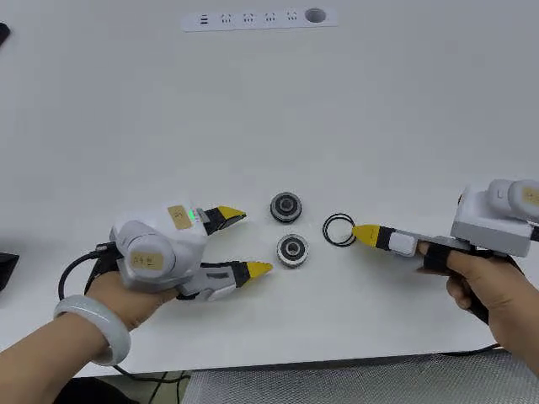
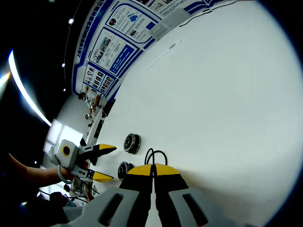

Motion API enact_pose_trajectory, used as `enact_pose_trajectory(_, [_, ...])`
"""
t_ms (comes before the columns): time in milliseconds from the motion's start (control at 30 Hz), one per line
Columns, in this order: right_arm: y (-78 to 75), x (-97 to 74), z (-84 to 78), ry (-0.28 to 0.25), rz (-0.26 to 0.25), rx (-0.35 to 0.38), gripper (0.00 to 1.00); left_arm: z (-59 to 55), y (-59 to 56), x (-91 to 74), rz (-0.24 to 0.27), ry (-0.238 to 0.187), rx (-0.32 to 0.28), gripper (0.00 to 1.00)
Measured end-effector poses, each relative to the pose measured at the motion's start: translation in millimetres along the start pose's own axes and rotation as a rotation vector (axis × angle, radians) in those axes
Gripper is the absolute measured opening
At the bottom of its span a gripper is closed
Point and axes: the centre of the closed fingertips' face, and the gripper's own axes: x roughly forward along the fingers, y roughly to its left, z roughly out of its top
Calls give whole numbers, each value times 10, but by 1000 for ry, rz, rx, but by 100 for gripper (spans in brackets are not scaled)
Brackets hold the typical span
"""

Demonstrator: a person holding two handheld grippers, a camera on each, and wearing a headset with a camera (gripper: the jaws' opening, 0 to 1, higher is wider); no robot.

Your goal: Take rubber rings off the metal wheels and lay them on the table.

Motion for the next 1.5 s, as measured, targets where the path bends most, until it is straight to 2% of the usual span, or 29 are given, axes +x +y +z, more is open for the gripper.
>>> enact_pose_trajectory(100, [-14,9,-12,6,-16,-40,9,-5,4,-2,0,1,-2,50])
enact_pose_trajectory(200, [-19,8,-16,11,-21,-61,10,-6,11,-2,2,1,-3,49])
enact_pose_trajectory(267, [-51,2,3,6,-43,-99,12,2,14,-3,5,0,-5,49])
enact_pose_trajectory(433, [-69,-13,94,-22,-56,-116,15,11,49,-2,14,-7,-15,48])
enact_pose_trajectory(667, [18,45,180,-32,-24,-108,15,62,133,-6,37,-21,-30,46])
enact_pose_trajectory(967, [162,179,181,-7,22,-118,14,181,227,56,54,-30,-18,42])
enact_pose_trajectory(1200, [250,265,150,16,47,-128,13,266,246,111,48,-42,-11,40])
enact_pose_trajectory(1500, [308,341,166,21,65,-139,13,326,260,166,41,-45,-2,38])
